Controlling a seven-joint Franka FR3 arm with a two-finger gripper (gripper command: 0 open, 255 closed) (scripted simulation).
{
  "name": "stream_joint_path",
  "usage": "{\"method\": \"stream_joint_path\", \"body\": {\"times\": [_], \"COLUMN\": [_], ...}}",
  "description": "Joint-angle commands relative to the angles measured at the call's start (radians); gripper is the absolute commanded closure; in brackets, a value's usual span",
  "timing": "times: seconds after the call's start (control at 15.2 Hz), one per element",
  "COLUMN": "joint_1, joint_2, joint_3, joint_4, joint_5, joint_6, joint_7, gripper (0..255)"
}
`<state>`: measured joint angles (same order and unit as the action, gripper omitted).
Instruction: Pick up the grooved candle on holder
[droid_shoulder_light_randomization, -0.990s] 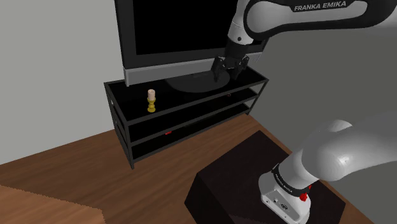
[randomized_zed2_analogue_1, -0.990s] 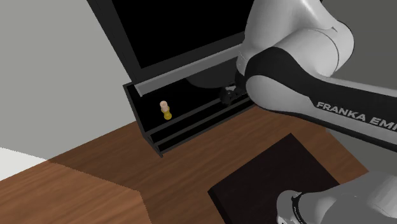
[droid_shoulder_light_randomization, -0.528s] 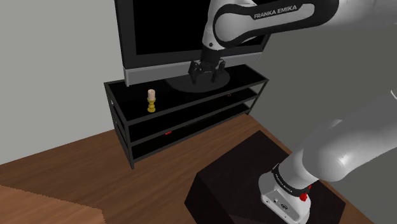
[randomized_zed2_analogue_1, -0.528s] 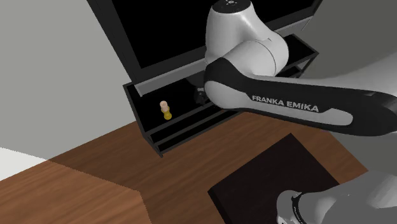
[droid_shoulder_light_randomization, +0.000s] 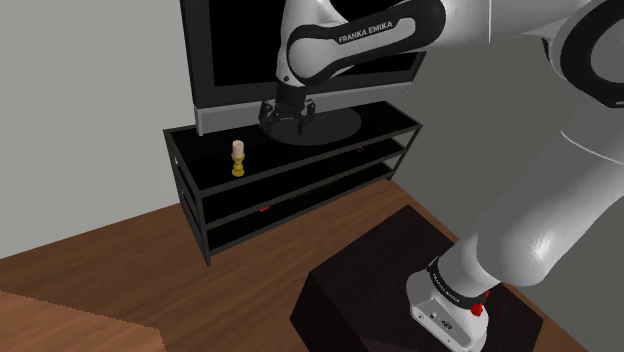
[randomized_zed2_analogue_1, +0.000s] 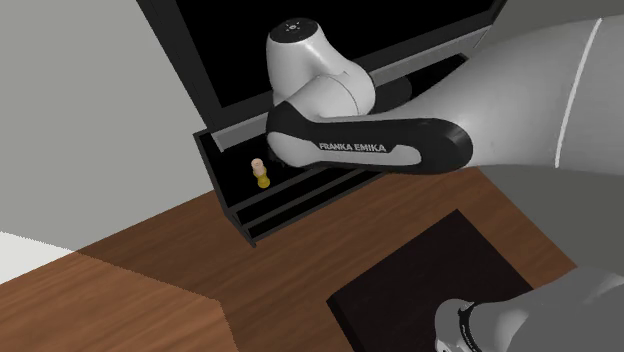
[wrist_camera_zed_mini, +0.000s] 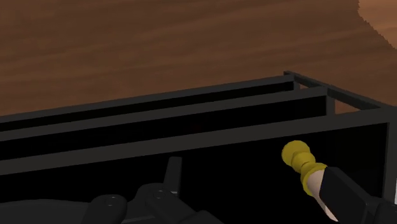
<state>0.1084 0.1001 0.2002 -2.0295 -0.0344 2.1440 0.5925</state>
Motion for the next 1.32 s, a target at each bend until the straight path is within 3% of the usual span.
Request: {"method": "stream_joint_path", "body": {"times": [0.0, 0.66, 1.25], "joint_1": [0.012, 0.101, 0.105], "joint_2": [0.078, 0.482, 0.534], "joint_3": [0.005, -0.002, -0.009], "joint_4": [0.069, 0.52, 0.496], "joint_5": [-0.015, -0.08, -0.09], "joint_6": [0.01, -0.035, 0.04], "joint_7": [0.03, 0.145, 0.151], "gripper": [0, 0, 0]}}
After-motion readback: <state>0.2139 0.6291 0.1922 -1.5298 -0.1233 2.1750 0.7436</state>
